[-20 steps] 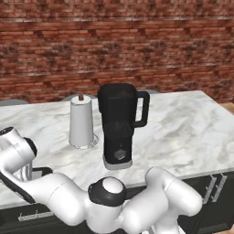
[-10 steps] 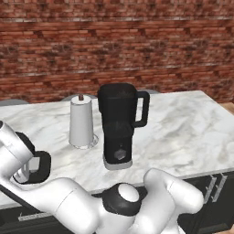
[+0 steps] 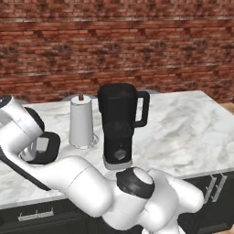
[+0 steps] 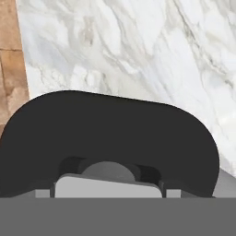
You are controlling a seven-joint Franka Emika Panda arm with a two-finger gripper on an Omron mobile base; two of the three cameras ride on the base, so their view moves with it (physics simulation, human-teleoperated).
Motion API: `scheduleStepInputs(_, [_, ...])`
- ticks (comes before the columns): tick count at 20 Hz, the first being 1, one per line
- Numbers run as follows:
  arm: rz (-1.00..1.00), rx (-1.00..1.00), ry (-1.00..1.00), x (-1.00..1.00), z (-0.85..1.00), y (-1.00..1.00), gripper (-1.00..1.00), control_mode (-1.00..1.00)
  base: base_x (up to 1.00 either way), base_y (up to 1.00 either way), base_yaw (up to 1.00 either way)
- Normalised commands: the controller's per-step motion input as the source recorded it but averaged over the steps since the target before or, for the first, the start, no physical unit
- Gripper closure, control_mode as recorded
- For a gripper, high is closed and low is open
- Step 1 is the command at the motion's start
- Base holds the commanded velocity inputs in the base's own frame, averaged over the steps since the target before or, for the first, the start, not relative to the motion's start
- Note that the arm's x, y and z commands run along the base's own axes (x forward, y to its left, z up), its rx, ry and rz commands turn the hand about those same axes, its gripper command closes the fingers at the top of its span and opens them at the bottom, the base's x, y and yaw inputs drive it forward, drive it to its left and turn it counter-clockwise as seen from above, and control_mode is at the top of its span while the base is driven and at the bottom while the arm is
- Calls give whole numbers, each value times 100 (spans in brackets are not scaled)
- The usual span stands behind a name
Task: Close the lid blender by securely placing the lid on top.
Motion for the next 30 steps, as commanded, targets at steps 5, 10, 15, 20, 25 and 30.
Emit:
scheduleStepInputs(5, [-22, 0, -3, 23, 89, -25, 100, -100, 0, 0, 0])
scheduleStepInputs(10, [-30, 3, -11, 7, 65, -32, 100, -100, 0, 0, 0])
scheduleStepInputs(15, [-29, 6, -15, 8, 52, -43, 100, -100, 0, 0, 0])
scheduleStepInputs(20, [-12, 6, -23, 3, 44, -59, 100, -100, 0, 0, 0])
scheduleStepInputs(25, [-1, 7, -35, -38, 2, -64, 100, -100, 0, 0, 0])
scheduleStepInputs(30, [-3, 12, -29, -35, 3, -73, 100, -100, 0, 0, 0])
